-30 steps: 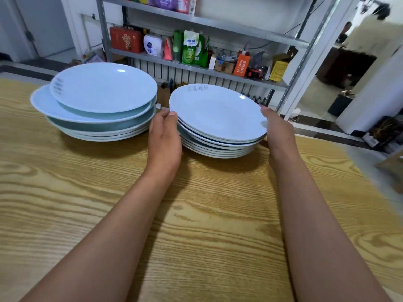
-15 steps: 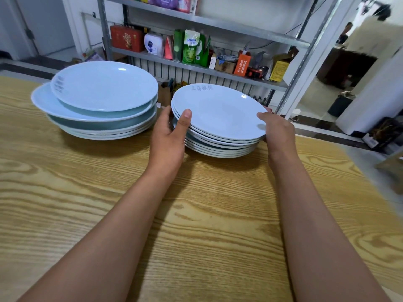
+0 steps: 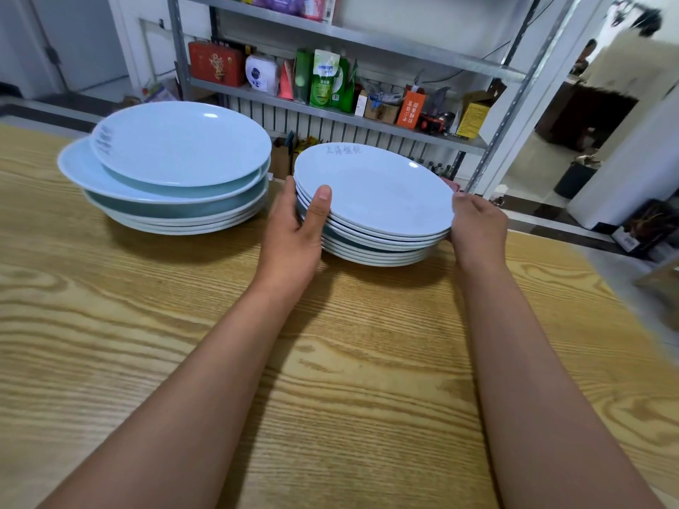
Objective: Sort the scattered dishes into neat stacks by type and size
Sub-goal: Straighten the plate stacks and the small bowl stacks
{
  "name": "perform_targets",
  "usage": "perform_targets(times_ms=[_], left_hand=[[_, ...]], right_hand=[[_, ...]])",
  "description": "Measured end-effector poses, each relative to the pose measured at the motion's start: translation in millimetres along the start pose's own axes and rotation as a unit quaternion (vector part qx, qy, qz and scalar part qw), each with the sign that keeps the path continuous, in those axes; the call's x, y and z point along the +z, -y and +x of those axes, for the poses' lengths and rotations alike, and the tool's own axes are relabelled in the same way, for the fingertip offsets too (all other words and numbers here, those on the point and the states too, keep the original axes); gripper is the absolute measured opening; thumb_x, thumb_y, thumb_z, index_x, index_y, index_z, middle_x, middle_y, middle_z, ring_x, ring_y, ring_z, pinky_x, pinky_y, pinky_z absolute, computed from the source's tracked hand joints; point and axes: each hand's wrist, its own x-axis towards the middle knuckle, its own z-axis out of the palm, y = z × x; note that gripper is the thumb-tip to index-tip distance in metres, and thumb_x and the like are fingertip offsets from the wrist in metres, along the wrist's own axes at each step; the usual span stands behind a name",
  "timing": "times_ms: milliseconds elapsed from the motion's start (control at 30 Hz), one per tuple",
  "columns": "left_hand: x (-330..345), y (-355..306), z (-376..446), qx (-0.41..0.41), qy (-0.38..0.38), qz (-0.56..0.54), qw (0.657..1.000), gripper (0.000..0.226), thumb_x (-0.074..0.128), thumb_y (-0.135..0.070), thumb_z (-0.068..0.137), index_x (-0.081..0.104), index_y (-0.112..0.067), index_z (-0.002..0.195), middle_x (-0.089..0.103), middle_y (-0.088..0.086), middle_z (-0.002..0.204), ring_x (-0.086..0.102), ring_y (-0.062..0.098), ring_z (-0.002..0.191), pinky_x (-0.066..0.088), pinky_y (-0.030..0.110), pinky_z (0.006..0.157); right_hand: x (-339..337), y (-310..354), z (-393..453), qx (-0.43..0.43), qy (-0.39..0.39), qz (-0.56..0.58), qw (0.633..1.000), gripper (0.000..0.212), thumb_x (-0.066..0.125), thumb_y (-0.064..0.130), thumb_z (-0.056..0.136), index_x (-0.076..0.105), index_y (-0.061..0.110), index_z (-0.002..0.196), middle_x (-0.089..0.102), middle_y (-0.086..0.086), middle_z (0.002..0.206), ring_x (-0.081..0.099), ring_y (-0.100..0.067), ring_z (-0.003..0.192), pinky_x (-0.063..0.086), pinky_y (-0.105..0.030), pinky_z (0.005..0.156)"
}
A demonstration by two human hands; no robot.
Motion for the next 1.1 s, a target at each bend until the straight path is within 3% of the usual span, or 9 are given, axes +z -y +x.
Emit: perform_targets(times_ms=[133,300,367,467,600,733,900,967,1100], left_hand=[[0.5,7.0,5.6,-0.009,0.04,0.027,0.999,0.093,0.044,-0.083,0.073,0.024,-0.031,0.147,0.031,-0.006,0.152,0.03,0.012,0.139,0.028,0.043,0.113],[-0.3,5.1,3.1,-0.018,0.046,0.026,0.998,0.091,0.036,-0.085,0.074,0.018,-0.035,0.148,0.029,-0.011,0.153,0.026,0.011,0.141,0.025,0.044,0.115],[-2.3,1.1,2.1,-0.02,0.042,0.007,0.999,0.085,0.036,-0.08,0.078,0.022,-0.033,0.148,0.032,-0.011,0.152,0.027,0.009,0.14,0.024,0.04,0.116],[-5.7,-5.1,0.9,-0.034,0.023,-0.025,0.999,0.068,0.037,-0.062,0.09,0.028,-0.028,0.148,0.031,-0.011,0.151,0.027,0.002,0.136,0.022,0.023,0.109],[-5.8,-9.1,-1.7,-0.042,0.02,-0.041,0.998,0.061,0.036,-0.054,0.095,0.022,-0.03,0.15,0.026,-0.014,0.153,0.023,-0.007,0.125,0.022,0.006,0.095],[-6.2,-12.4,-3.4,-0.046,0.016,-0.05,0.998,0.062,0.036,-0.053,0.095,0.018,-0.031,0.151,0.023,-0.015,0.154,0.02,-0.01,0.122,0.015,0.011,0.097],[-4.9,-9.6,-2.7,-0.042,-0.002,-0.045,0.998,0.063,0.037,-0.055,0.094,0.023,-0.029,0.15,0.028,-0.013,0.153,0.025,0.001,0.136,0.019,0.016,0.101],[-4.0,-9.0,-2.3,-0.041,-0.008,-0.052,0.998,0.063,0.038,-0.054,0.094,0.024,-0.029,0.149,0.029,-0.014,0.152,0.026,0.001,0.137,0.021,0.016,0.1],[-3.6,-7.7,-0.8,-0.038,-0.03,-0.056,0.997,0.06,0.039,-0.05,0.096,0.025,-0.027,0.149,0.031,-0.012,0.152,0.028,0.002,0.136,0.022,0.015,0.101]], right_hand=[[-0.5,-0.5,-2.7,0.006,0.029,0.032,0.999,0.017,0.06,0.023,0.092,0.074,0.019,0.1,0.072,0.006,0.101,0.065,-0.009,0.095,0.053,-0.028,0.088],[0.6,3.0,-10.0,0.015,0.062,0.045,0.997,0.008,0.061,0.023,0.091,0.063,0.026,0.084,0.066,0.01,0.09,0.061,-0.008,0.084,0.048,-0.023,0.074],[-0.5,1.6,-11.1,0.018,0.062,0.043,0.997,0.004,0.063,0.027,0.089,0.065,0.023,0.089,0.067,0.007,0.093,0.062,-0.011,0.088,0.049,-0.026,0.077],[-0.3,-0.8,-13.3,0.029,0.079,0.05,0.995,0.007,0.066,0.029,0.086,0.067,0.025,0.092,0.07,0.003,0.104,0.065,-0.015,0.098,0.051,-0.033,0.083],[2.8,-0.9,-13.4,0.042,0.076,0.071,0.994,0.004,0.067,0.022,0.084,0.068,0.022,0.088,0.072,0.003,0.098,0.065,-0.016,0.095,0.05,-0.029,0.076],[3.7,-3.7,-11.0,0.047,0.063,0.075,0.994,0.011,0.069,0.012,0.08,0.07,0.022,0.083,0.073,-0.003,0.1,0.067,-0.026,0.101,0.054,-0.037,0.084],[4.5,-0.6,-15.0,0.014,0.054,0.072,0.996,0.047,0.067,0.013,0.076,0.063,0.018,0.122,0.068,0.004,0.112,0.065,-0.018,0.103,0.054,-0.039,0.093],[2.6,1.0,-14.1,0.016,0.043,0.06,0.997,0.046,0.067,0.012,0.08,0.059,0.015,0.125,0.065,0.005,0.109,0.064,-0.014,0.099,0.055,-0.034,0.087],[-0.9,4.2,-10.4,0.016,0.028,0.043,0.999,0.039,0.065,0.011,0.085,0.058,0.014,0.123,0.06,0.011,0.091,0.058,0.0,0.078,0.045,-0.013,0.058]])
